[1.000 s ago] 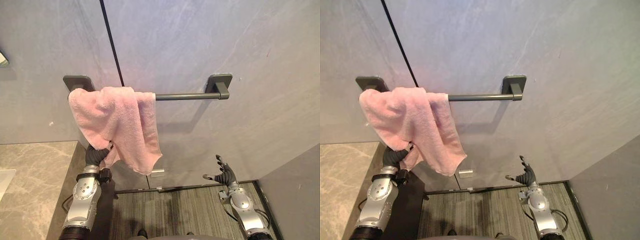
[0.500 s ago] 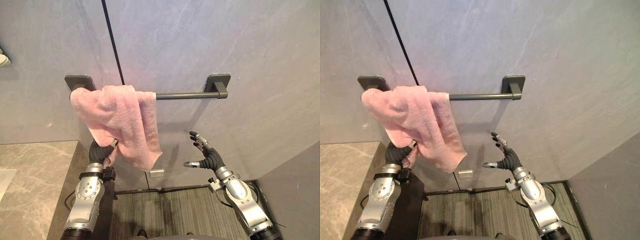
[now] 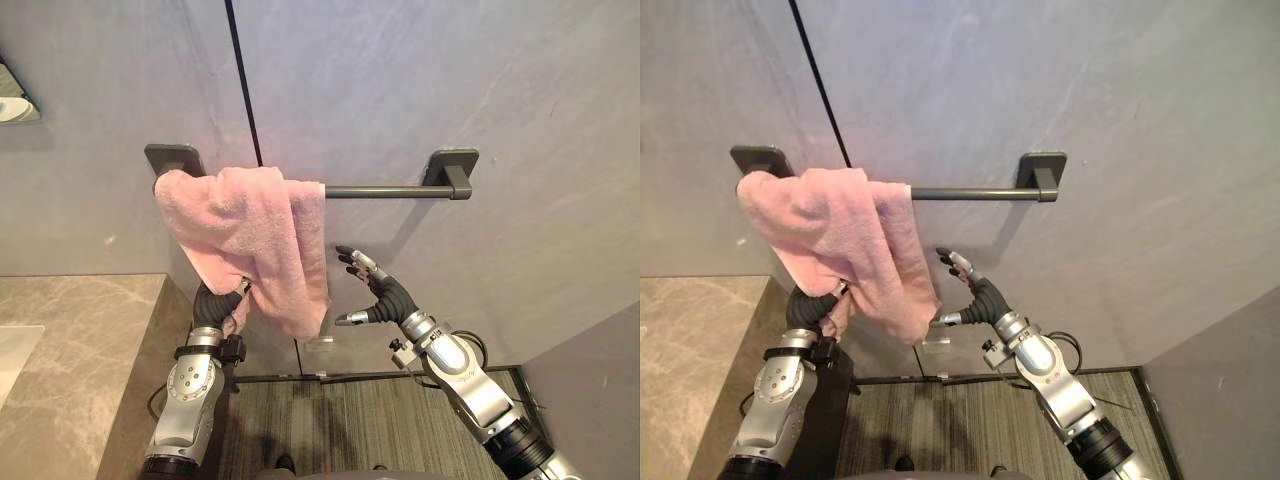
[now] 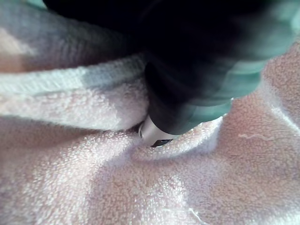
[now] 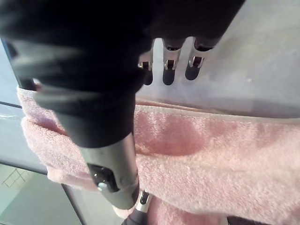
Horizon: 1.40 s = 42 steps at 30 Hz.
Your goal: Organize washtable
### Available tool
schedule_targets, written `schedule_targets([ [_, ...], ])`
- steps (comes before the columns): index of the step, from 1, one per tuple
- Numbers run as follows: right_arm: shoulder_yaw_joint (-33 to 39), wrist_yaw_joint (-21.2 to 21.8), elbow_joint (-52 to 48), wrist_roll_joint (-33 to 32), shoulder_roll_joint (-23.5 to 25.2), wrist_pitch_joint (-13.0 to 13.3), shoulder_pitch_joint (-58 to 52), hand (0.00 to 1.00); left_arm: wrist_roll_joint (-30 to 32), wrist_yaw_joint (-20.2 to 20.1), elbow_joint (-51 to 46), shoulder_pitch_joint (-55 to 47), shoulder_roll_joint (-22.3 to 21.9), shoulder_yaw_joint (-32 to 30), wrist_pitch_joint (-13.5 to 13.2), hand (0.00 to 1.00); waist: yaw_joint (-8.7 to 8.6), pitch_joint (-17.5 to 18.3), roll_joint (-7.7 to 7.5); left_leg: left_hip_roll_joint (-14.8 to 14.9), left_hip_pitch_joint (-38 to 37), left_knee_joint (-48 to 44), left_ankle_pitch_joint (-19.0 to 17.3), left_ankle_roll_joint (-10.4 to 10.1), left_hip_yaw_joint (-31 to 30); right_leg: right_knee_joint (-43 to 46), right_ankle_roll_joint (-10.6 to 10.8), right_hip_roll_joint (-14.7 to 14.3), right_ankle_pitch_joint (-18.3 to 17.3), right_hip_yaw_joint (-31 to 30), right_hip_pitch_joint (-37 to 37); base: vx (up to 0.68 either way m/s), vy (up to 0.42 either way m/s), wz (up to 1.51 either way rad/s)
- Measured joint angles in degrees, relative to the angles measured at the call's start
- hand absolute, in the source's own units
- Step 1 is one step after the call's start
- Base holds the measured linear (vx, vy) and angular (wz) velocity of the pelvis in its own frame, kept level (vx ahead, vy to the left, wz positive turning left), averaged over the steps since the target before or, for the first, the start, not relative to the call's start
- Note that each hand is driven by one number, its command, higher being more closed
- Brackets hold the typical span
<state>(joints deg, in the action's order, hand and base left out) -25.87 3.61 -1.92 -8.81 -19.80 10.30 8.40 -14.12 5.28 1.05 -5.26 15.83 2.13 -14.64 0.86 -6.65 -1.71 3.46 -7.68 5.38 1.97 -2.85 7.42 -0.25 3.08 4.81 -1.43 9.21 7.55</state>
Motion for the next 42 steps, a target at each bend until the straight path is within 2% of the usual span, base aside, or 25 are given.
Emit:
schedule_targets([
  [12,0.1,-2.3,6.0,0.4,2.6,-0.2,4.6,0.00,-1.2,-0.2,0.0,-1.4,-0.1,0.0,-0.7,1.00,0.15,1.2,-0.36,-0.1,3.1,0.1,1.5,0.0,-2.3,0.2,0.1,0.1,-0.1,1.6,-1.9,-0.04,-0.012,0.10],
  [20,1.7,-2.3,8.3,0.4,3.6,-0.2,5.2,0.00,-1.7,-0.4,0.3,-2.5,0.0,-0.1,-0.9,1.00,1.59,1.4,-0.63,0.2,3.6,0.1,1.6,-0.1,-2.7,0.1,0.0,-0.2,0.0,1.7,-2.2,0.00,-0.002,0.00],
  [27,2.0,-2.3,9.9,0.3,3.8,-0.2,7.7,0.00,-2.6,-1.3,0.5,-2.6,0.1,-0.5,-1.0,1.00,1.74,1.5,-0.85,0.4,4.7,0.1,1.9,-0.3,-3.0,0.1,-0.1,-0.5,0.0,1.9,-3.1,-0.01,-0.004,0.02],
  [28,2.3,-2.3,9.9,0.3,3.9,-0.2,7.8,1.00,-2.7,-1.5,0.5,-2.6,0.1,-0.5,-1.0,1.00,1.79,1.5,-0.85,0.5,4.8,0.1,1.9,-0.3,-3.1,0.1,-0.1,-0.5,0.0,2.0,-3.2,-0.02,-0.006,0.04],
  [35,2.9,-2.3,10.2,-0.1,4.8,-0.2,9.2,1.00,-2.8,-1.5,0.5,-2.6,0.1,-0.5,-1.0,1.00,2.08,1.5,-0.87,0.6,5.0,0.1,2.0,-0.4,-3.3,0.1,-0.1,-0.6,0.0,2.1,-3.2,0.00,-0.001,0.00],
  [39,3.0,-2.4,12.2,-0.1,4.8,-0.2,10.9,1.00,-2.8,-1.6,0.5,-2.5,0.1,-0.5,-1.1,1.00,3.10,1.5,-0.95,0.6,5.0,0.1,2.0,-0.4,-3.3,0.1,-0.1,-0.6,0.0,2.1,-3.2,0.00,0.000,0.00],
  [42,3.0,-2.3,12.2,-0.2,4.9,-0.3,11.0,1.00,-2.8,-1.6,0.5,-2.5,0.1,-0.5,-1.3,1.00,3.19,1.5,-1.09,0.5,5.2,0.1,2.0,-0.4,-3.6,0.0,-0.1,-0.6,0.0,2.4,-3.2,-0.01,-0.002,0.06],
])
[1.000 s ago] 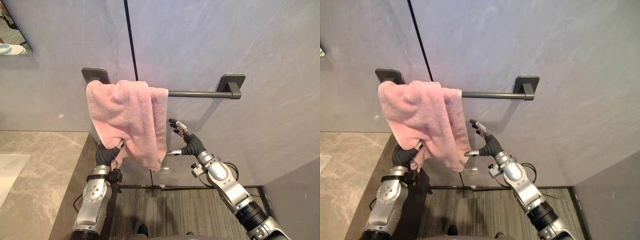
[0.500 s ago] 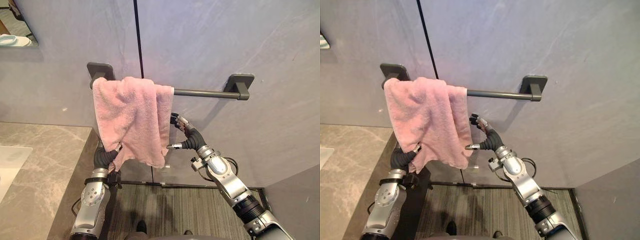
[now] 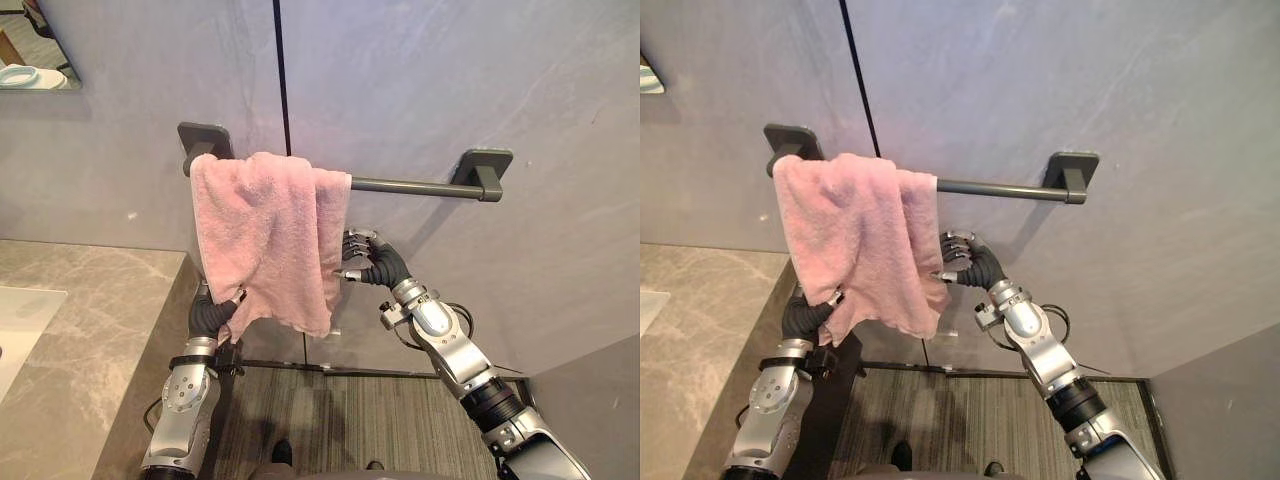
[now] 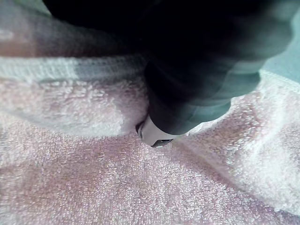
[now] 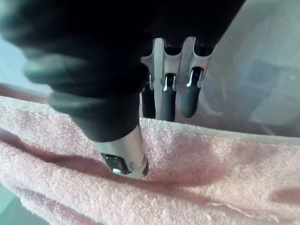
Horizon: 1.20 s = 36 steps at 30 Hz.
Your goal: Organize washtable
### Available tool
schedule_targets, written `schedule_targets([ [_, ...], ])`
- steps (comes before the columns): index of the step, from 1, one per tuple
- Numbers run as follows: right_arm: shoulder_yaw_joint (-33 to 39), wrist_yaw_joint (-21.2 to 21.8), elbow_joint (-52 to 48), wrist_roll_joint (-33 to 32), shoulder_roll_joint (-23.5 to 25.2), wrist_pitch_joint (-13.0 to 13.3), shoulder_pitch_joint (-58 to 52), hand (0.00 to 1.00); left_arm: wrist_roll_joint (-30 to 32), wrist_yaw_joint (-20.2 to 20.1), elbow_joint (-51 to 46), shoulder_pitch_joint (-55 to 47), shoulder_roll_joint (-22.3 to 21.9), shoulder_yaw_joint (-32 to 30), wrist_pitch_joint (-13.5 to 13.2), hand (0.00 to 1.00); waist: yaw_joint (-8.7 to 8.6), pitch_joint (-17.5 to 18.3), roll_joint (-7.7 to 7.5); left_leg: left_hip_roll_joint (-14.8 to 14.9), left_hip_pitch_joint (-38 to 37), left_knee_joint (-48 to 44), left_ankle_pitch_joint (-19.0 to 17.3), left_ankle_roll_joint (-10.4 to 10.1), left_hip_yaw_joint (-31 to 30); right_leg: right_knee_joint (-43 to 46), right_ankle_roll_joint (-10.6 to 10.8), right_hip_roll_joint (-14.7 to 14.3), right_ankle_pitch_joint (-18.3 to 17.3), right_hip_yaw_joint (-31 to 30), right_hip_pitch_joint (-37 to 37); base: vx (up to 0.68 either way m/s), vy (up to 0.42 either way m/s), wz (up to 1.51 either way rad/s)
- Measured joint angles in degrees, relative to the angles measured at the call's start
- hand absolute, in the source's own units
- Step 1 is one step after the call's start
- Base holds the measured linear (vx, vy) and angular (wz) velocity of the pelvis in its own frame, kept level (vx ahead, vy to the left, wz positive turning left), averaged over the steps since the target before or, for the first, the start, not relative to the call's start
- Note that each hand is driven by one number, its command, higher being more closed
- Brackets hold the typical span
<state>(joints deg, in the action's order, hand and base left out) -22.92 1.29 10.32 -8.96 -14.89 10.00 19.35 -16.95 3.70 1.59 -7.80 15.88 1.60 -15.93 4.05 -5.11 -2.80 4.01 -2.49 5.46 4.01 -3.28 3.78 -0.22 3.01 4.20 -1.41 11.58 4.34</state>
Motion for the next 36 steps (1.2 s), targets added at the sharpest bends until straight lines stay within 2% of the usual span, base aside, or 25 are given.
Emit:
schedule_targets([
  [30,3.1,0.1,0.0,0.0,1.0,-0.2,-0.1,1.00,0.3,0.0,1.2,0.1,0.0,-0.1,-0.3,1.00,-0.14,0.4,-1.12,0.1,-0.2,0.0,0.2,0.0,0.0,0.0,0.0,0.0,0.0,-0.1,0.2,0.00,0.000,0.00],
  [35,6.7,0.1,0.0,0.0,1.0,-0.3,-2.4,1.00,0.5,0.0,1.3,0.0,-0.1,-0.8,-0.6,1.00,-0.21,0.4,-1.13,0.1,-0.3,0.0,0.2,0.0,0.1,0.0,0.0,0.0,0.0,-0.1,0.3,0.00,0.000,0.00],
  [36,7.4,0.1,0.0,0.0,1.0,-0.3,-2.8,0.00,0.6,0.0,1.3,0.0,-0.2,-1.3,-0.6,1.00,-0.28,0.4,-1.14,0.1,-0.4,0.0,0.2,0.0,0.2,0.0,0.0,0.0,0.0,-0.2,0.2,0.00,0.000,-0.03],
])
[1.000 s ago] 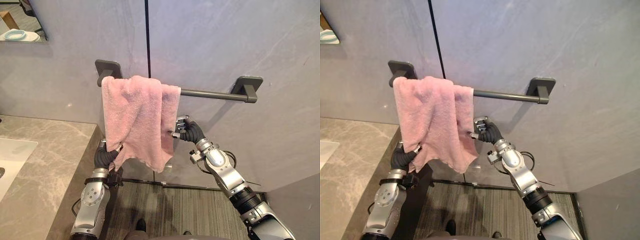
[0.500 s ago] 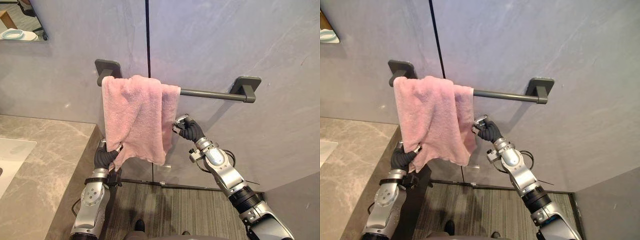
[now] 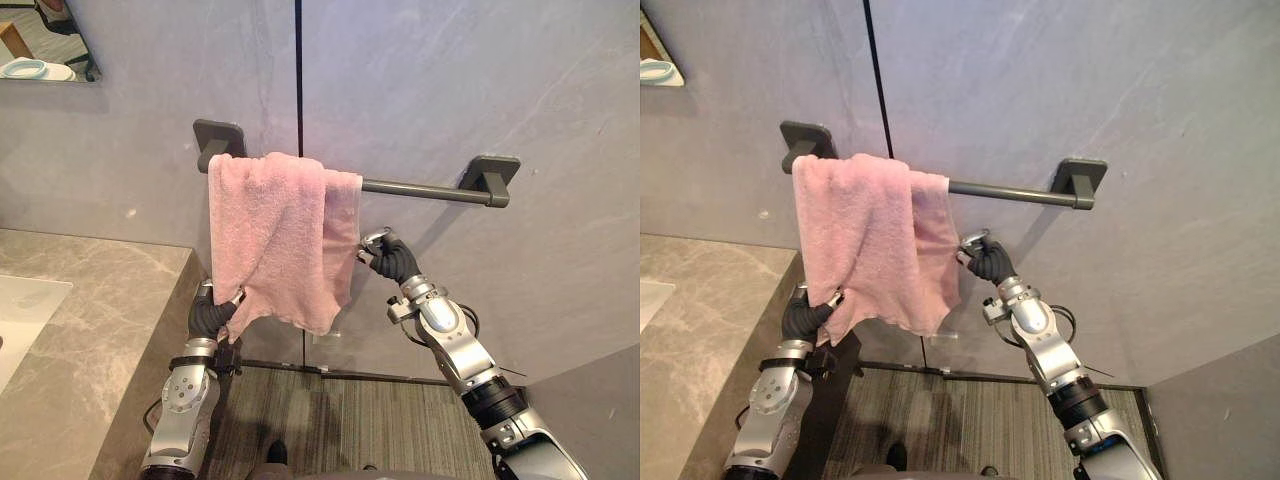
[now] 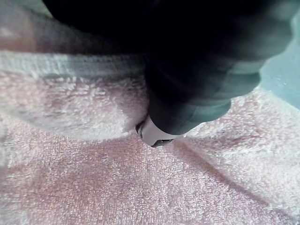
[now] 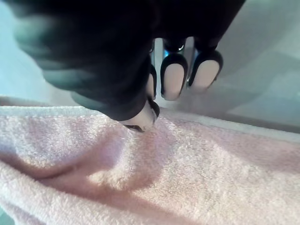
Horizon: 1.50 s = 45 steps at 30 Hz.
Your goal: Organize washtable
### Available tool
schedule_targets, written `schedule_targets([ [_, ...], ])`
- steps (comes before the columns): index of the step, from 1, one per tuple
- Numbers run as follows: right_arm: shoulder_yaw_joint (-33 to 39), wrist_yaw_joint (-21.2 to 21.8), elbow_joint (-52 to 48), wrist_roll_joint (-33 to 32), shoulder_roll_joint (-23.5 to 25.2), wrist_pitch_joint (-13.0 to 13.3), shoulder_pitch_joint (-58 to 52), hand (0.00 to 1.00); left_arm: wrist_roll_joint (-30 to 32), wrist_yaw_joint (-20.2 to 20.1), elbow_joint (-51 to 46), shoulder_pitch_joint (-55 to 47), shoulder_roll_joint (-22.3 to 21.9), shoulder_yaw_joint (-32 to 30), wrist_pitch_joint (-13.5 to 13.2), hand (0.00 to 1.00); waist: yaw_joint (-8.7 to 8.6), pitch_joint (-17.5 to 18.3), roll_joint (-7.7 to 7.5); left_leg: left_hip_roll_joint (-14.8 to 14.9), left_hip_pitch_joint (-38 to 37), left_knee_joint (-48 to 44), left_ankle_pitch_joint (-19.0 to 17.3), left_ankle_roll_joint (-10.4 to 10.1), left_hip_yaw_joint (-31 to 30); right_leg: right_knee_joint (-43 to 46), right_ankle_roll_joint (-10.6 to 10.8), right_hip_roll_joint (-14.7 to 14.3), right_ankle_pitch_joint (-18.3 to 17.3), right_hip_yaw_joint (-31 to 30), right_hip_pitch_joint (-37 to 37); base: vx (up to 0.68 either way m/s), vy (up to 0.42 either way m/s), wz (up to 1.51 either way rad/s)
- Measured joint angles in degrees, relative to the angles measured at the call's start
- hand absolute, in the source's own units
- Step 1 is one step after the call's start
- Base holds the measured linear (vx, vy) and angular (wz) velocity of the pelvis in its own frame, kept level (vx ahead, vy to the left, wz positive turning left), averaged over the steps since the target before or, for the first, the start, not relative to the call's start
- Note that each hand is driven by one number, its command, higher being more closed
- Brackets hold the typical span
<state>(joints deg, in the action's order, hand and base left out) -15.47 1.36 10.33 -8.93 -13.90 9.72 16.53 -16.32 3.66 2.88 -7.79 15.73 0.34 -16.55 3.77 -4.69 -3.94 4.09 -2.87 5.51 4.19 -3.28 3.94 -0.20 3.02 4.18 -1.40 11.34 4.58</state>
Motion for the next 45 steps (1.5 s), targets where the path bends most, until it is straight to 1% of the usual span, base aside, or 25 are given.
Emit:
schedule_targets([
  [7,1.3,0.0,0.0,0.2,0.0,0.0,-0.8,0.00,0.2,0.0,0.0,0.0,0.0,-0.6,0.0,1.00,-0.03,0.0,-0.11,0.0,0.0,0.0,0.0,0.0,0.1,0.0,0.0,0.0,0.0,-0.1,0.0,0.00,0.000,0.00],
  [17,1.3,0.1,0.0,2.5,-0.1,-0.1,-0.8,0.00,1.2,0.0,0.0,0.0,0.0,-0.6,0.0,1.00,-0.06,0.0,-0.18,0.0,0.0,0.0,0.0,0.0,0.1,-0.1,0.0,0.0,0.0,-0.1,0.0,0.00,0.000,0.00],
  [30,0.8,0.1,0.0,2.7,-0.1,-0.1,-0.7,0.00,1.2,-1.0,0.1,0.0,0.0,-0.6,0.0,1.00,-0.01,0.0,-0.20,0.0,0.0,0.0,0.0,0.0,-0.1,-0.1,0.0,0.0,0.0,0.1,0.1,0.00,0.000,0.00],
  [39,-3.1,0.3,0.0,2.6,0.0,-0.1,1.0,0.00,1.2,-1.0,0.1,0.0,0.0,-0.5,0.0,1.00,0.01,0.1,-0.21,0.0,0.0,0.0,0.0,0.0,-0.2,-0.1,0.0,0.0,0.1,0.2,0.1,0.00,0.000,0.00],
  [42,-3.9,1.3,-0.1,2.5,0.1,-0.1,2.1,0.00,1.2,-1.0,0.1,0.1,-0.2,-0.5,0.0,1.00,0.13,0.1,-0.21,0.0,0.1,0.0,0.0,0.0,-0.3,-0.2,0.0,0.0,0.1,0.3,0.1,0.00,0.000,0.00],
  [45,-4.6,1.3,-0.1,2.6,0.1,-0.2,2.1,0.00,1.2,-1.0,0.1,0.1,-0.5,-0.5,0.0,1.00,0.11,0.1,-0.21,0.0,0.2,0.0,0.0,0.0,-0.4,-0.2,0.0,0.0,0.1,0.4,0.1,0.00,0.000,0.00],
])
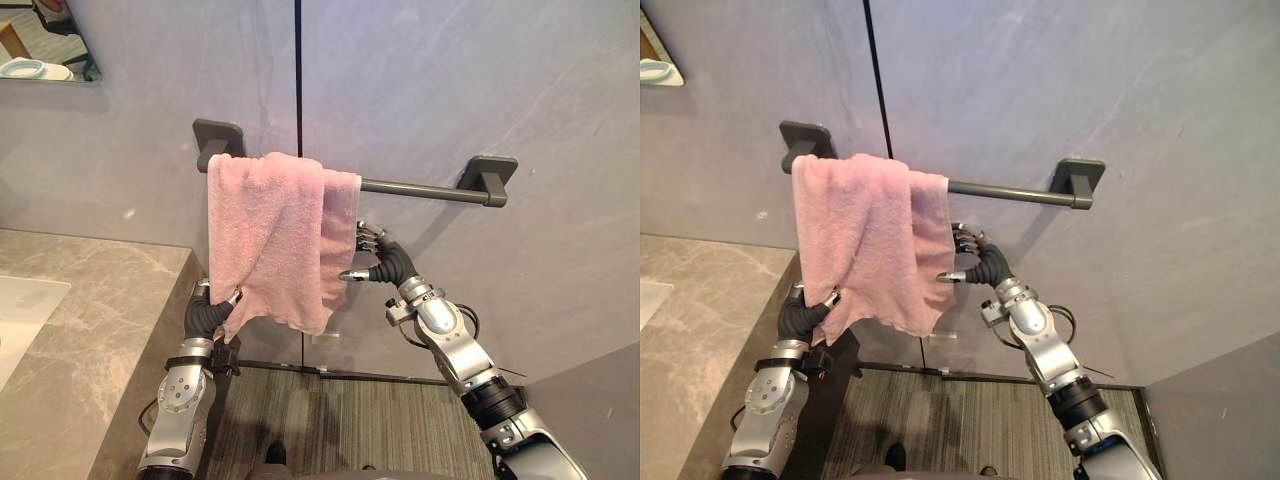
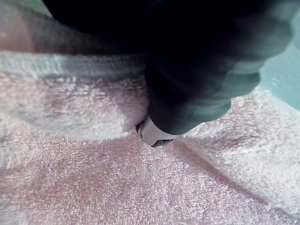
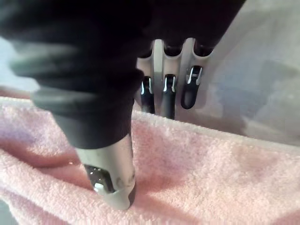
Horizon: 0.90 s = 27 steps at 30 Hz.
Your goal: Organize washtable
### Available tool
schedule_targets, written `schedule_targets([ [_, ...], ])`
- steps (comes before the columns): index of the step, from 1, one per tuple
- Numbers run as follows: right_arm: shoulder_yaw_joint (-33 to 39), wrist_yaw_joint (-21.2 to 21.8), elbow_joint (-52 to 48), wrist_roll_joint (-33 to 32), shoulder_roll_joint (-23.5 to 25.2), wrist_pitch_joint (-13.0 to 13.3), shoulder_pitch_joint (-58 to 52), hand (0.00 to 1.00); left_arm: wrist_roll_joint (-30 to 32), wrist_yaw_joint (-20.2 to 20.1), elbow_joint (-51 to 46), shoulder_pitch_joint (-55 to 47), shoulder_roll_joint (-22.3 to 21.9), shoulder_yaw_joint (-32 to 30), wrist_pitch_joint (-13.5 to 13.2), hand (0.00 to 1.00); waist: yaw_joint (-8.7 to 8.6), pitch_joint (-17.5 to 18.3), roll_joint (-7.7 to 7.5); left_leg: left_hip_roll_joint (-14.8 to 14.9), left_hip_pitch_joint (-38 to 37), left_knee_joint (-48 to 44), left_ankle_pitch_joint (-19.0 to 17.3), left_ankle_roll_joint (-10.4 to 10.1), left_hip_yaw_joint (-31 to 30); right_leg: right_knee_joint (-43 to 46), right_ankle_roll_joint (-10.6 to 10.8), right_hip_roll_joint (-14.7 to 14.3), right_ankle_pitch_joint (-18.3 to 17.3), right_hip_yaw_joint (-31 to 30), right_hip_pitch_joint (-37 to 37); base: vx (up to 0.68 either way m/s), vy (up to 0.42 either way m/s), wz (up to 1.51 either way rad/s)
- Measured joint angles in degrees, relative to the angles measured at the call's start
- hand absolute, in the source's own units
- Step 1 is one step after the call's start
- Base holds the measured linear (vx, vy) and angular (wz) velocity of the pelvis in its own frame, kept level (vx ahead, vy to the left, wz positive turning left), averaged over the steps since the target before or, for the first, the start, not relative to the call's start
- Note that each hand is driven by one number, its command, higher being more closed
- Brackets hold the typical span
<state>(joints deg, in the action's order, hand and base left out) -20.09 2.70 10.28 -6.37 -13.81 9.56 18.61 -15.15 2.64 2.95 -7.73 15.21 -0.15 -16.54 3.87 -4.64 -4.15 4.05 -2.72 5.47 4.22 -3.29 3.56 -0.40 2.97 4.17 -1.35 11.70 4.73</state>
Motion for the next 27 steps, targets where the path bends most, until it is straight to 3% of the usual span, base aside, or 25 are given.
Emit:
schedule_targets([
  [6,-0.2,0.0,0.0,0.0,0.0,-0.1,0.0,0.00,0.0,0.0,0.0,0.0,-0.9,0.0,0.0,1.00,-0.02,0.0,0.01,0.0,0.0,0.0,0.0,0.0,0.0,0.0,0.0,0.0,0.0,0.0,0.0,0.00,0.000,0.00],
  [7,-0.2,0.0,0.0,0.0,0.0,-0.1,0.0,1.00,0.0,0.0,0.0,0.0,-0.9,0.0,0.0,1.00,-0.02,0.0,0.01,0.0,0.0,0.0,0.0,0.0,0.0,0.0,0.0,0.0,0.0,0.0,0.0,0.00,0.000,0.00],
  [27,-0.7,0.2,0.0,-0.4,1.2,-0.6,0.0,1.00,0.0,0.0,0.0,0.0,-1.0,0.1,0.0,1.00,0.03,0.0,0.02,0.0,0.0,0.0,0.0,0.0,0.0,0.0,0.0,0.0,0.0,0.0,0.0,0.00,0.000,0.00],
])
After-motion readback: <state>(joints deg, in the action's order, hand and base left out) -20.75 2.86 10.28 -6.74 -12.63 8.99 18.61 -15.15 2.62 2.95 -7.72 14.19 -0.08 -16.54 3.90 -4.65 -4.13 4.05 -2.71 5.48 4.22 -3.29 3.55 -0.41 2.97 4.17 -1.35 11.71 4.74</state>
